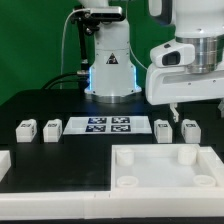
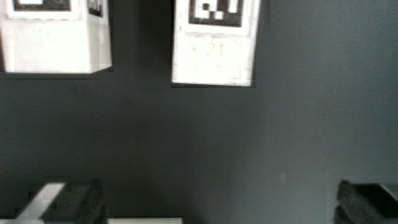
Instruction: Assemble one leg
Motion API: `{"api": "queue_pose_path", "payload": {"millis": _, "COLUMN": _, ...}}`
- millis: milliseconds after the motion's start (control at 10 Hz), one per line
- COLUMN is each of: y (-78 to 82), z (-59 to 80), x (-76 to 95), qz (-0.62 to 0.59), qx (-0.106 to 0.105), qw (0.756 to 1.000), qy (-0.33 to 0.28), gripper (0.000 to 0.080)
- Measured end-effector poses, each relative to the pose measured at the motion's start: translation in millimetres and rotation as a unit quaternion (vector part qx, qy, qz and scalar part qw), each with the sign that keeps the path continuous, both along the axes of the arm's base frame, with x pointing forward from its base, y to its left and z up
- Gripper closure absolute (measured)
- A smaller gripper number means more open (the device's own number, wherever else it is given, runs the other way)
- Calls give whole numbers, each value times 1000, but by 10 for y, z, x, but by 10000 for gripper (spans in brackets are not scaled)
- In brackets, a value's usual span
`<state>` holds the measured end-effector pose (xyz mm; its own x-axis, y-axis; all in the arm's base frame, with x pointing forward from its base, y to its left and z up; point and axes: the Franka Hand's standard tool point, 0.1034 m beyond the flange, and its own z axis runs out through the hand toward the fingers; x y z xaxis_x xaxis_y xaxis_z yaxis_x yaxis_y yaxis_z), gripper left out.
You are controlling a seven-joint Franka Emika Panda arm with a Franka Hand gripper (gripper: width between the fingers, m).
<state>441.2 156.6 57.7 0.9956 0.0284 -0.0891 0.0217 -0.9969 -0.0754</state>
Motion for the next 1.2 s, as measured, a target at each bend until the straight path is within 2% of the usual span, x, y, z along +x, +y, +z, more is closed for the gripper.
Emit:
{"api": "queue_pose_path", "payload": {"millis": 100, "y": -34, "z": -2, "x": -117, "qz": -13, "qx": -4, "qw": 998, "qy": 64, "gripper": 150}}
{"api": "queue_pose_path", "payload": {"millis": 300, "y": 26, "z": -53, "x": -150, "qz": -9, "qx": -13, "qw": 985, "qy": 171, "gripper": 150}}
{"api": "queue_pose_path", "payload": {"millis": 400, "y": 41, "z": -79, "x": -187, "qz": -8, "qx": -19, "qw": 974, "qy": 226, "gripper": 150}}
{"api": "queue_pose_path", "payload": {"millis": 500, "y": 47, "z": -103, "x": -152, "qz": -7, "qx": -21, "qw": 966, "qy": 258, "gripper": 150}}
{"api": "queue_pose_path", "payload": {"millis": 700, "y": 11, "z": -117, "x": -207, "qz": 4, "qx": -27, "qw": 935, "qy": 354, "gripper": 150}}
{"api": "queue_pose_path", "payload": {"millis": 800, "y": 34, "z": -161, "x": -136, "qz": 4, "qx": -24, "qw": 935, "qy": 353, "gripper": 150}}
{"api": "queue_pose_path", "payload": {"millis": 900, "y": 35, "z": -157, "x": -143, "qz": 4, "qx": -24, "qw": 935, "qy": 353, "gripper": 150}}
{"api": "queue_pose_path", "payload": {"millis": 1200, "y": 119, "z": -287, "x": -286, "qz": -2, "qx": -36, "qw": 931, "qy": 364, "gripper": 150}}
